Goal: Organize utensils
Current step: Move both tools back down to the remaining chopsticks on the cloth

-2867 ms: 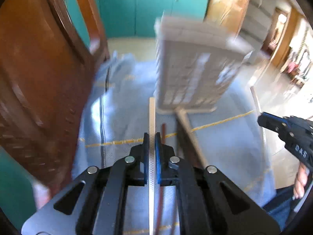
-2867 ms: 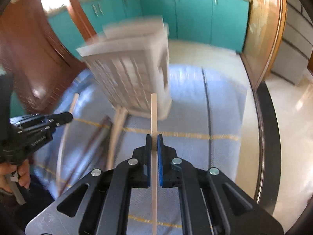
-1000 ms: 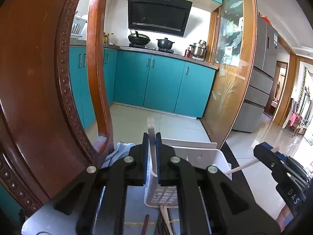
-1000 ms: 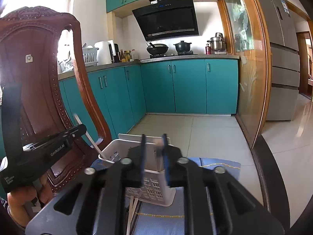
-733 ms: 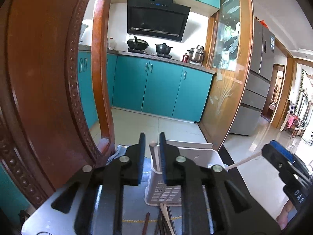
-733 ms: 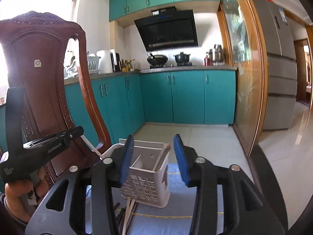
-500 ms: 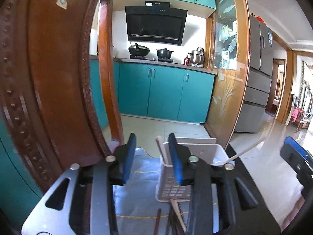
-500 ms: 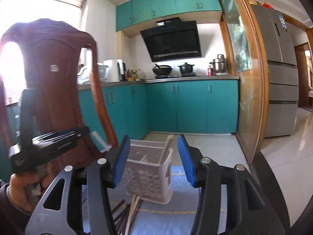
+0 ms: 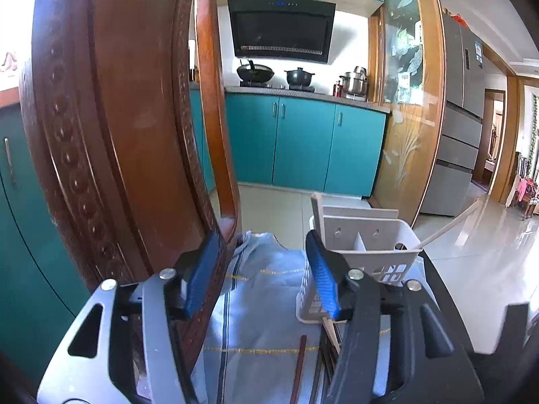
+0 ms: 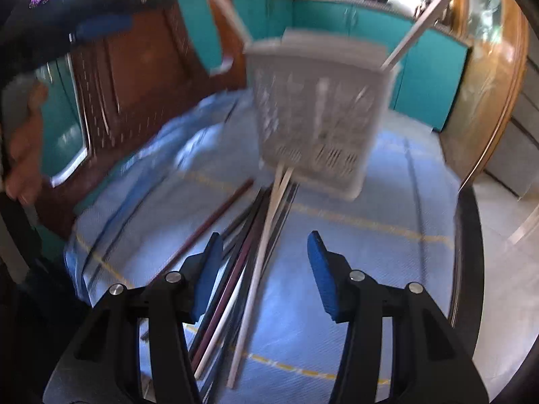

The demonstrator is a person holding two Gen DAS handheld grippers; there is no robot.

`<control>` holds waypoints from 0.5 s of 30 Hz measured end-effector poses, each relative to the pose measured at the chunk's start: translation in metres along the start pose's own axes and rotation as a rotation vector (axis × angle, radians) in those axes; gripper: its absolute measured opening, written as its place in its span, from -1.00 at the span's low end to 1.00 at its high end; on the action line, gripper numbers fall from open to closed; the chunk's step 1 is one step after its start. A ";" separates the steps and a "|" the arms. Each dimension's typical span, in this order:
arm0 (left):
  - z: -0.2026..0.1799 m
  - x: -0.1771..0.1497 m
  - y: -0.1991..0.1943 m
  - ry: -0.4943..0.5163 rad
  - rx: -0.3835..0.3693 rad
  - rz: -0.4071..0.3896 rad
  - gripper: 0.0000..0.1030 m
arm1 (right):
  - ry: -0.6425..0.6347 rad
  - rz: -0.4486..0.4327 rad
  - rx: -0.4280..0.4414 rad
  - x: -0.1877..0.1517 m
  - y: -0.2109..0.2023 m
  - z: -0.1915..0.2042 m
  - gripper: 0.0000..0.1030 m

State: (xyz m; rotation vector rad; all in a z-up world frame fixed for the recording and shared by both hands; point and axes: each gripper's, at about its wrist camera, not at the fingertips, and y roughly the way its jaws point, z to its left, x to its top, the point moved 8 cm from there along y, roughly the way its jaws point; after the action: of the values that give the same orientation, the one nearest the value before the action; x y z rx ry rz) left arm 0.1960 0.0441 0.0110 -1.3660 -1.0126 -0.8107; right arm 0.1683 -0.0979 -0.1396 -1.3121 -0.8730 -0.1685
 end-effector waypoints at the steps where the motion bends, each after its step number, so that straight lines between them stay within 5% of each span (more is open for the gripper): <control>1: 0.001 0.000 0.000 0.000 0.002 0.005 0.12 | -0.012 0.013 -0.012 -0.002 0.004 0.002 0.01; 15: 0.001 -0.012 0.003 0.019 0.009 0.048 0.26 | 0.101 0.175 0.008 -0.025 0.043 -0.003 -0.12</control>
State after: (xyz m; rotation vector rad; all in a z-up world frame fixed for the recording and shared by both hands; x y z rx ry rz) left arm 0.1937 0.0439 -0.0015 -1.3673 -0.9643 -0.7808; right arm 0.1765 -0.0968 -0.1885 -1.3539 -0.6694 -0.0922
